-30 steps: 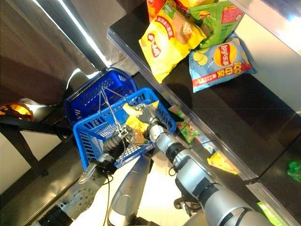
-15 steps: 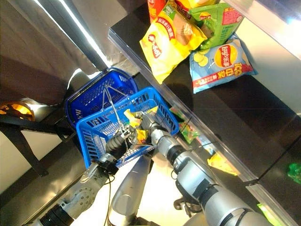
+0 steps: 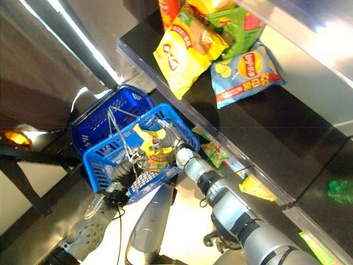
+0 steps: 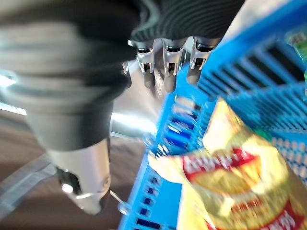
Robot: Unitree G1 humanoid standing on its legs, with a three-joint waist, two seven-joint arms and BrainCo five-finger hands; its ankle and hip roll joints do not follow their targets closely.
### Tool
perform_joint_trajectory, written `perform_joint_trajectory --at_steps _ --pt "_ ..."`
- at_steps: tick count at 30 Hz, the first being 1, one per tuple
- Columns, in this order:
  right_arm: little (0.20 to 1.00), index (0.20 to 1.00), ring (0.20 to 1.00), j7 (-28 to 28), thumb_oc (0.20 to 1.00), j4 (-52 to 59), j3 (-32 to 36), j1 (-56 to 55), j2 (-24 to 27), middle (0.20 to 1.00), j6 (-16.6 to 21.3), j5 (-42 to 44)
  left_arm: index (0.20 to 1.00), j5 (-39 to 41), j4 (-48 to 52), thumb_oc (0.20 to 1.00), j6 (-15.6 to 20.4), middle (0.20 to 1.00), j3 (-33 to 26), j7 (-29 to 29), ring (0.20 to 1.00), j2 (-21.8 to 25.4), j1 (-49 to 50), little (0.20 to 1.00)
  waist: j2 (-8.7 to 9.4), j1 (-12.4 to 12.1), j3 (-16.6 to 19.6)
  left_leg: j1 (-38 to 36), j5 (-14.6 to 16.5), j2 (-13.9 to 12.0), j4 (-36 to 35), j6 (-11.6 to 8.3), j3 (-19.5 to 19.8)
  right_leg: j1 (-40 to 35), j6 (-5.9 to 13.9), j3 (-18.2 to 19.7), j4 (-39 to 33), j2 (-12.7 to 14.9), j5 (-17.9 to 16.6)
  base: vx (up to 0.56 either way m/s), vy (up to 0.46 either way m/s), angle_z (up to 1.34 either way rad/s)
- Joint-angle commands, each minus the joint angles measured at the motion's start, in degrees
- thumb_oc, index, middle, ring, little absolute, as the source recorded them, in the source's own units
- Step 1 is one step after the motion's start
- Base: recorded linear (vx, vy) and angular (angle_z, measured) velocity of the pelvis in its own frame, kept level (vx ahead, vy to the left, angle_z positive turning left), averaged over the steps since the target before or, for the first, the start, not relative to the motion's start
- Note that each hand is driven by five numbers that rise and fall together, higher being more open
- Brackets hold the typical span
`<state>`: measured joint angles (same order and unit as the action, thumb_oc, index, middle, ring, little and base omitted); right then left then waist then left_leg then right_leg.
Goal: Pick up the snacks into the basket
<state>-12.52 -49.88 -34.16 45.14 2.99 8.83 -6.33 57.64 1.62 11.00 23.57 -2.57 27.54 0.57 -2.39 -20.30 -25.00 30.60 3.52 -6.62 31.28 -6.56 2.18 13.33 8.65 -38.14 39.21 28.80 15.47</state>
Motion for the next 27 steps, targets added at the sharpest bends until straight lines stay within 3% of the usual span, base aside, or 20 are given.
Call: perform_joint_trajectory --at_steps 1,6,12,14,15,16,21,27 --pt "1.000 1.000 1.000 0.9 1.000 1.8 1.3 -1.6 -1.1 1.000 3.2 4.4 0.200 -7.5 8.1 0.200 7.1 0.200 -1.9 1.9 0.200 -1.4 -2.1 0.200 0.49 1.1 3.4 -1.6 2.0 -1.6 -0.1 2.89 -3.9 2.9 2.72 2.4 -1.6 -0.1 -11.5 0.00 0.022 -0.38" --pt "1.000 1.000 1.000 4.5 1.000 9.3 1.5 -12.4 3.1 1.000 3.9 8.7 0.200 -9.5 1.0 0.200 6.6 0.200 -5.4 1.5 0.200 -2.4 1.1 0.200 2.09 5.6 4.4 -4.7 2.3 -2.8 -1.2 2.67 -5.8 1.7 3.13 4.0 -3.8 -0.7 -13.4 0.03 0.034 -0.33" --pt "1.000 1.000 1.000 6.9 1.000 13.0 2.6 -19.5 6.9 1.000 4.3 9.2 0.200 -11.2 -5.5 0.200 6.4 0.200 -7.7 1.8 0.200 -3.9 2.4 0.200 3.26 8.6 6.0 -8.4 1.8 -3.5 -4.1 2.41 -7.5 -0.8 3.65 4.8 -7.4 -1.6 -15.6 0.02 0.019 -0.25" --pt "1.000 1.000 1.000 7.7 1.000 13.0 3.5 -22.0 8.2 1.000 4.4 9.4 0.200 -12.2 -8.9 0.200 6.3 0.200 -8.7 2.0 0.200 -4.7 2.6 0.200 3.94 10.0 7.1 -9.8 -0.2 -3.5 -6.6 2.94 -8.6 -1.9 3.01 4.4 -10.5 -2.1 -18.0 0.03 0.024 -0.20" --pt "1.000 1.000 1.000 7.8 1.000 13.0 3.4 -22.0 8.2 1.000 4.4 9.4 0.200 -12.2 -8.9 0.200 6.3 0.200 -8.7 2.0 0.200 -4.7 2.7 0.200 3.85 10.0 7.0 -10.2 1.3 -3.7 -6.0 2.36 -8.2 -2.1 4.00 5.3 -9.6 -2.2 -17.1 0.09 0.031 -0.16" --pt "1.000 1.000 1.000 9.2 1.000 12.7 4.3 -25.0 9.2 1.000 4.6 9.6 0.200 -13.8 -14.1 0.200 6.0 0.200 -9.7 2.7 0.200 -6.3 3.0 0.200 4.51 11.4 8.4 -12.6 -0.9 -3.6 -9.4 2.87 -9.9 -3.7 3.50 5.0 -13.5 -3.0 -19.6 0.07 0.027 -0.23" --pt "1.000 1.000 1.000 11.3 1.000 10.1 5.7 -29.9 10.8 1.000 4.4 8.8 0.200 -17.2 -22.7 0.200 5.5 0.200 -11.5 3.8 0.200 -8.8 3.6 0.200 5.78 13.8 11.5 -18.3 -3.0 -3.1 -17.3 2.70 -12.6 -7.3 4.56 6.0 -20.8 -4.8 -23.5 0.07 0.036 -0.27" --pt "1.000 1.000 1.000 11.7 1.000 1.9 7.9 -33.3 10.5 1.000 4.0 6.9 0.200 -21.0 -32.3 0.200 5.3 0.200 -13.3 4.4 0.200 -11.5 3.2 0.200 6.27 15.5 15.3 -23.9 -6.0 -1.8 -25.7 1.99 -16.0 -10.5 4.92 7.5 -29.6 -7.2 -26.3 0.09 0.034 -0.30"
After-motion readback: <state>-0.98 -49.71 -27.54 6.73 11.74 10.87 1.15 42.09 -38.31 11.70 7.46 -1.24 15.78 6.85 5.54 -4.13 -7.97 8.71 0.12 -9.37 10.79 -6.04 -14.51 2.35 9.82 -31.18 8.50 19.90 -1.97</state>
